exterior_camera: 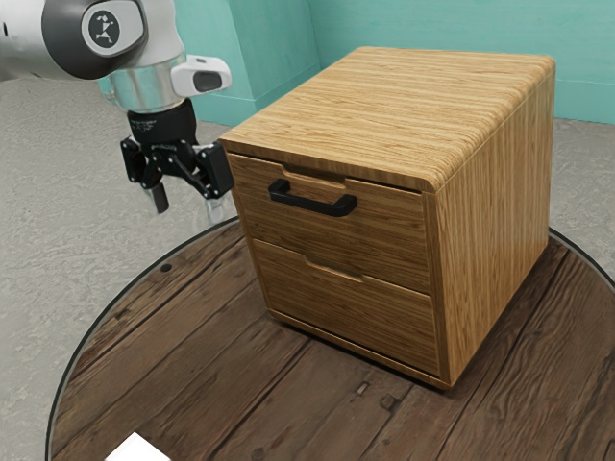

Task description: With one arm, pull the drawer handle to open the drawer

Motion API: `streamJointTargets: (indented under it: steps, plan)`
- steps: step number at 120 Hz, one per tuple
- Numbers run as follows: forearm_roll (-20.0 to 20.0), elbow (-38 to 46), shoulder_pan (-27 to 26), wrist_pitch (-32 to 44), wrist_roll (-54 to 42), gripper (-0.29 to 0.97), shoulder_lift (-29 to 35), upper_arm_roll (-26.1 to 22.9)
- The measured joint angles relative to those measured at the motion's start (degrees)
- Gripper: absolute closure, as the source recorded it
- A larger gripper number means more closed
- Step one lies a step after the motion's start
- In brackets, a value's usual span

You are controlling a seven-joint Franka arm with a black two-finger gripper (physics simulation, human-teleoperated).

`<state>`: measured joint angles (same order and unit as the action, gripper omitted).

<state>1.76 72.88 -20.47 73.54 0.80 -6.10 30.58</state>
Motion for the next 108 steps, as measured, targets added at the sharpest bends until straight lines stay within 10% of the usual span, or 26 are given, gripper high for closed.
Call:
streamJointTargets:
  steps: [54,68,108]
  plan:
    - [-1.4,-8.6,-0.2,-0.1,-2.1,0.0,5.6,-1.7]
    - [-1.6,-11.8,5.6,0.6,-12.3,0.0,9.2,-8.4]
    - [4.1,-7.9,0.0,1.7,-44.5,0.0,10.6,-10.5]
